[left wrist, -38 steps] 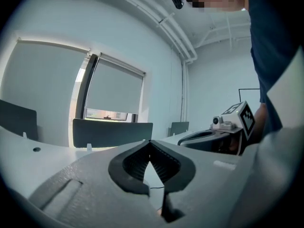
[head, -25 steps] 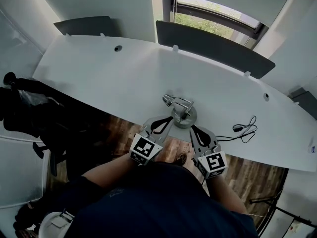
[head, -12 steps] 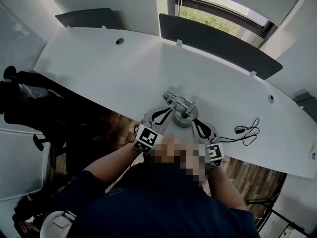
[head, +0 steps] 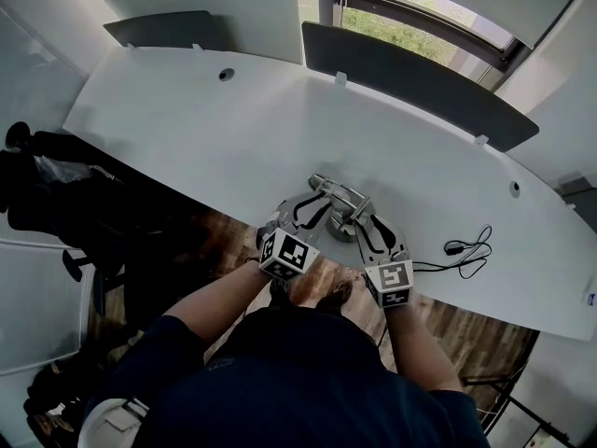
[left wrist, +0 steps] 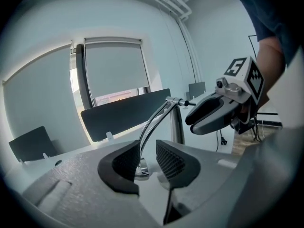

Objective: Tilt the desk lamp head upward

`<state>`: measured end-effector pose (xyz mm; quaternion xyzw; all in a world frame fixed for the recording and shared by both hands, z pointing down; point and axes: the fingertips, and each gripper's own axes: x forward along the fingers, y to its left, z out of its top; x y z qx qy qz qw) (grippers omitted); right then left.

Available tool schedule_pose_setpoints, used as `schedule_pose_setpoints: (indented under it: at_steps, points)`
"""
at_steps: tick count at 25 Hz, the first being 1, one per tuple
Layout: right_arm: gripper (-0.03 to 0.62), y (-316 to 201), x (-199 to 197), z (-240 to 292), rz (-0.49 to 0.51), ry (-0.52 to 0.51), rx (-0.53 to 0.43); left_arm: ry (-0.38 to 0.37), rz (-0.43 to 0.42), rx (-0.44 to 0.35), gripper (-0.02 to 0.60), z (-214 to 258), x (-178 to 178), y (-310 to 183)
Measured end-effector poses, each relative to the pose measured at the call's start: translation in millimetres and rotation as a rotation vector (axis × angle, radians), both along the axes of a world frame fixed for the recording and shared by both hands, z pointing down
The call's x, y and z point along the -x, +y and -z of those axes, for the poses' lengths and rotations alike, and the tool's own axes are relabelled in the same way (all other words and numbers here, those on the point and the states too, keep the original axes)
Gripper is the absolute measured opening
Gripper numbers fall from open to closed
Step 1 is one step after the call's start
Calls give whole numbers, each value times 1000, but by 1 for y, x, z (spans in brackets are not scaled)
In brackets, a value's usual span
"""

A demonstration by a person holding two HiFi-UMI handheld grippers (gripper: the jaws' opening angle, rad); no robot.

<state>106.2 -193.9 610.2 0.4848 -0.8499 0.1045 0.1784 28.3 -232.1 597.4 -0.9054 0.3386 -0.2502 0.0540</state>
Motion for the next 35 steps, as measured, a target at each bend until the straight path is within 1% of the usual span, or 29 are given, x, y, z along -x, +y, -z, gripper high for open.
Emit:
schedule_pose_setpoints:
  at_steps: [5, 9, 15, 16, 19, 22, 28, 33, 35]
  points:
    - [166, -10, 7, -9, 6, 17, 2, -56, 24, -12, 109, -11, 0, -17]
    - [169, -17, 13, -13, 3, 30, 7, -105, 13, -28, 109, -18, -4, -25]
    - [169, -28, 17, -19, -5, 41, 5, -139, 6, -55, 107, -23, -9, -33]
    - [167, -29, 17, -20, -6, 42, 6, -142, 5, -58, 101, -23, -10, -34]
    - [153, -32, 20, -22, -6, 46, 3, -153, 2, -65, 56, -24, -11, -34]
    - [146, -33, 21, -25, -9, 59, 2, -168, 0, -69, 46, -25, -12, -34]
    - [144, -33, 21, -30, -57, 85, 43, -245, 6, -52, 41, -26, -10, -34]
    - [144, -33, 21, -31, -68, 101, 70, -301, -7, -35, 41, -25, -10, -33]
    - [144, -33, 22, -30, -72, 96, 81, -310, 2, -24, 41, -19, -10, -33]
